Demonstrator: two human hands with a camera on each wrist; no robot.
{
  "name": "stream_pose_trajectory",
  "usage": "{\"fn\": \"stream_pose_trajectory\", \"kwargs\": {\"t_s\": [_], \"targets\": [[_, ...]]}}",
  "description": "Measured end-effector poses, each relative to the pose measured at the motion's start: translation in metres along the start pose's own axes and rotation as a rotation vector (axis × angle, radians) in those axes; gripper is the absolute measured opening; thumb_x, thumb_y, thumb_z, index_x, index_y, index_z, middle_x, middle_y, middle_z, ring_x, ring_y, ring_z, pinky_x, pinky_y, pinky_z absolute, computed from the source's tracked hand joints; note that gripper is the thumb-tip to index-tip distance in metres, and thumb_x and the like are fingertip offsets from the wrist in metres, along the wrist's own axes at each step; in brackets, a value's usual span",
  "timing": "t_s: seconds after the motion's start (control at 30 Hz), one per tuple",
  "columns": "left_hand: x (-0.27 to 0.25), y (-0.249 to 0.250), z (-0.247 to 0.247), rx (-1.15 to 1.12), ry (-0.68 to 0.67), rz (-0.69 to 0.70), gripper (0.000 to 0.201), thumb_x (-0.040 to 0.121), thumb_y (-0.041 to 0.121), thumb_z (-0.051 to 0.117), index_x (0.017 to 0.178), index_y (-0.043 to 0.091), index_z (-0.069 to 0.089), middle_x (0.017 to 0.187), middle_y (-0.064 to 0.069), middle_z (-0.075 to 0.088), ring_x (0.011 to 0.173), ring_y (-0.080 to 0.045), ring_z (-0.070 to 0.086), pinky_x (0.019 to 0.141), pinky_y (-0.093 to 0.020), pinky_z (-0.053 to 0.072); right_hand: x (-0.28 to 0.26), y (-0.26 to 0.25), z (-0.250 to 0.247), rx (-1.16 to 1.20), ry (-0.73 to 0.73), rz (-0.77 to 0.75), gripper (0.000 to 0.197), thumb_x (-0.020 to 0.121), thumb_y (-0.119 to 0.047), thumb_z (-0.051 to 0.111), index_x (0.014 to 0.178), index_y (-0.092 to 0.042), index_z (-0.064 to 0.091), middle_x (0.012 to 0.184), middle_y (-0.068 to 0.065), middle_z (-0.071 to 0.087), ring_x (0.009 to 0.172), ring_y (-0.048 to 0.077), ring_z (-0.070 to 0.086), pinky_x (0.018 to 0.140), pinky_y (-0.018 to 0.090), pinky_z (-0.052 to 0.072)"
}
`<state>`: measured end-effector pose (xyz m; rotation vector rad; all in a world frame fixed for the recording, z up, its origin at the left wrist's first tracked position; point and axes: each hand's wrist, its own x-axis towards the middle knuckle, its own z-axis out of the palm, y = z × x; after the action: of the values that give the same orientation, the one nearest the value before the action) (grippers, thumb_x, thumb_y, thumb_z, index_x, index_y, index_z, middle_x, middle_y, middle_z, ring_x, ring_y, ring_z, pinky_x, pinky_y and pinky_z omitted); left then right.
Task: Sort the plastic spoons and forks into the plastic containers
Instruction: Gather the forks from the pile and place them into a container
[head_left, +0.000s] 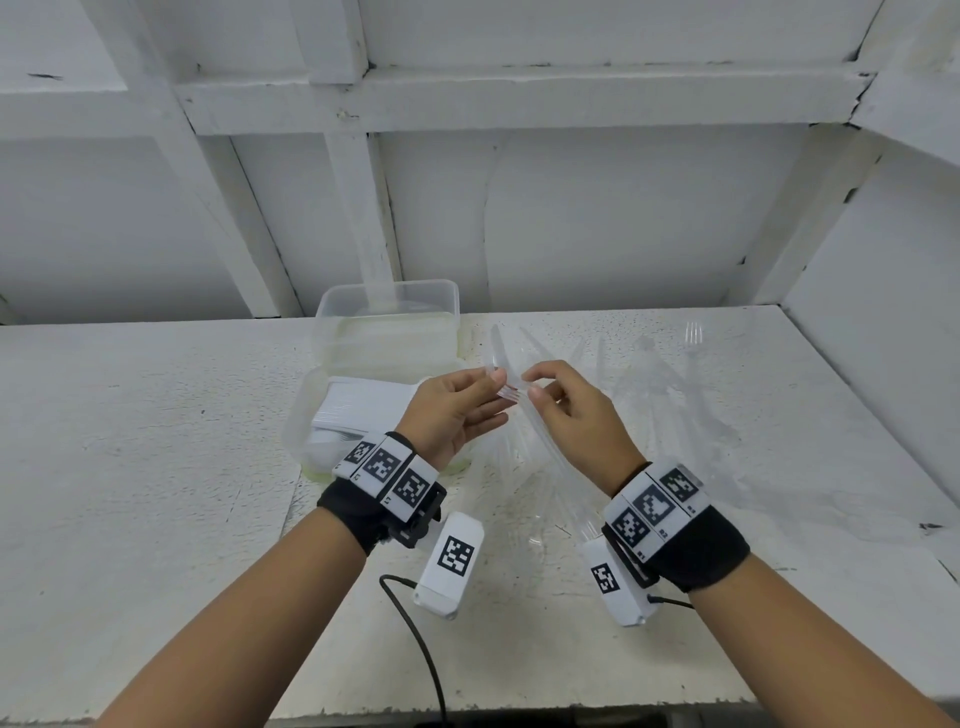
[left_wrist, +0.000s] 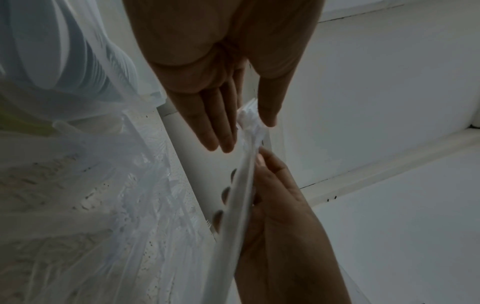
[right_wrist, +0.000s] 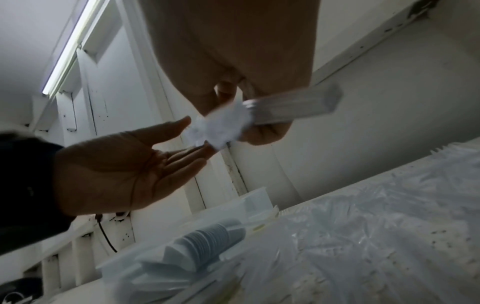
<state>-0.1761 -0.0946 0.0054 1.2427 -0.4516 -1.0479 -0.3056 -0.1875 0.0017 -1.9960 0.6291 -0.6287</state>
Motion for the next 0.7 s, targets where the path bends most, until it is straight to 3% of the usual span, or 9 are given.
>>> {"fn": "stream_pose_trajectory", "kwargs": {"t_s": [0.13, 0.2, 0.27, 0.37, 0.47, 0.6, 0.7], "targets": [[-0.002, -0.003, 0.003, -0.013, 0.054, 0.005, 0.023, 0.089, 0.018, 0.060, 0.109, 0.008, 0.059, 0.090, -0.004, 0.070, 0.082, -0.010, 0.068, 0.077, -0.023, 0.055, -0.001, 0.000, 0.006, 0.045, 0.026, 0.003, 0.012, 0.095, -0.019, 0.050, 0.101, -0.022, 0.060, 0.079, 0.003, 0.057, 0.071, 0.008, 0.053, 0.067, 0.010, 0.044], [-0.003, -0.004, 0.003, -0.025, 0.068, 0.008, 0.017, 0.089, 0.017, 0.060, 0.104, 0.012, 0.059, 0.084, -0.001, 0.072, 0.079, -0.009, 0.069, 0.078, -0.023, 0.055, -0.002, -0.002, 0.008, 0.125, -0.023, 0.070, 0.014, 0.096, -0.021, 0.048, 0.105, -0.025, 0.058, 0.090, 0.004, 0.058, 0.075, 0.011, 0.060, 0.067, 0.024, 0.053], [-0.004, -0.003, 0.003, -0.041, 0.059, -0.006, 0.010, 0.089, 0.017, 0.059, 0.098, 0.015, 0.060, 0.078, 0.003, 0.072, 0.073, -0.006, 0.069, 0.079, -0.024, 0.053, -0.005, -0.005, 0.009, 0.220, -0.086, 0.148, 0.016, 0.097, -0.024, 0.046, 0.109, -0.028, 0.055, 0.097, 0.005, 0.055, 0.069, 0.014, 0.064, 0.059, 0.029, 0.056], [-0.007, -0.001, 0.002, -0.022, 0.030, -0.027, 0.009, 0.090, 0.022, 0.058, 0.095, 0.016, 0.062, 0.076, 0.006, 0.073, 0.072, -0.004, 0.069, 0.082, -0.025, 0.052, -0.007, -0.008, 0.008, 0.243, -0.133, 0.150, 0.017, 0.099, -0.023, 0.042, 0.110, -0.029, 0.054, 0.077, 0.004, 0.054, 0.050, 0.009, 0.051, 0.044, 0.023, 0.045], [-0.008, 0.003, 0.000, 0.038, -0.015, -0.036, 0.013, 0.089, 0.025, 0.059, 0.094, 0.014, 0.066, 0.081, 0.004, 0.073, 0.078, -0.007, 0.069, 0.083, -0.024, 0.053, -0.005, -0.008, 0.006, 0.280, -0.156, 0.155, 0.020, 0.100, -0.020, 0.038, 0.108, -0.030, 0.053, 0.068, 0.003, 0.050, 0.047, 0.009, 0.041, 0.040, 0.020, 0.033], [-0.009, 0.013, 0.000, 0.097, -0.036, -0.015, 0.019, 0.087, 0.025, 0.061, 0.094, 0.008, 0.066, 0.087, -0.003, 0.072, 0.085, -0.013, 0.070, 0.079, -0.023, 0.056, -0.002, -0.013, 0.005, 0.190, -0.164, 0.099, 0.013, 0.099, -0.026, 0.041, 0.105, -0.031, 0.052, 0.067, 0.000, 0.049, 0.046, 0.005, 0.040, 0.041, 0.016, 0.033], [-0.009, 0.019, -0.002, 0.100, -0.024, -0.005, 0.033, 0.086, 0.026, 0.062, 0.104, -0.001, 0.064, 0.095, -0.012, 0.071, 0.082, -0.016, 0.069, 0.081, -0.025, 0.056, 0.001, -0.015, 0.003, 0.005, -0.165, -0.025, 0.018, 0.095, -0.029, 0.051, 0.112, -0.029, 0.050, 0.073, -0.006, 0.052, 0.053, 0.000, 0.047, 0.051, 0.012, 0.038]]}}
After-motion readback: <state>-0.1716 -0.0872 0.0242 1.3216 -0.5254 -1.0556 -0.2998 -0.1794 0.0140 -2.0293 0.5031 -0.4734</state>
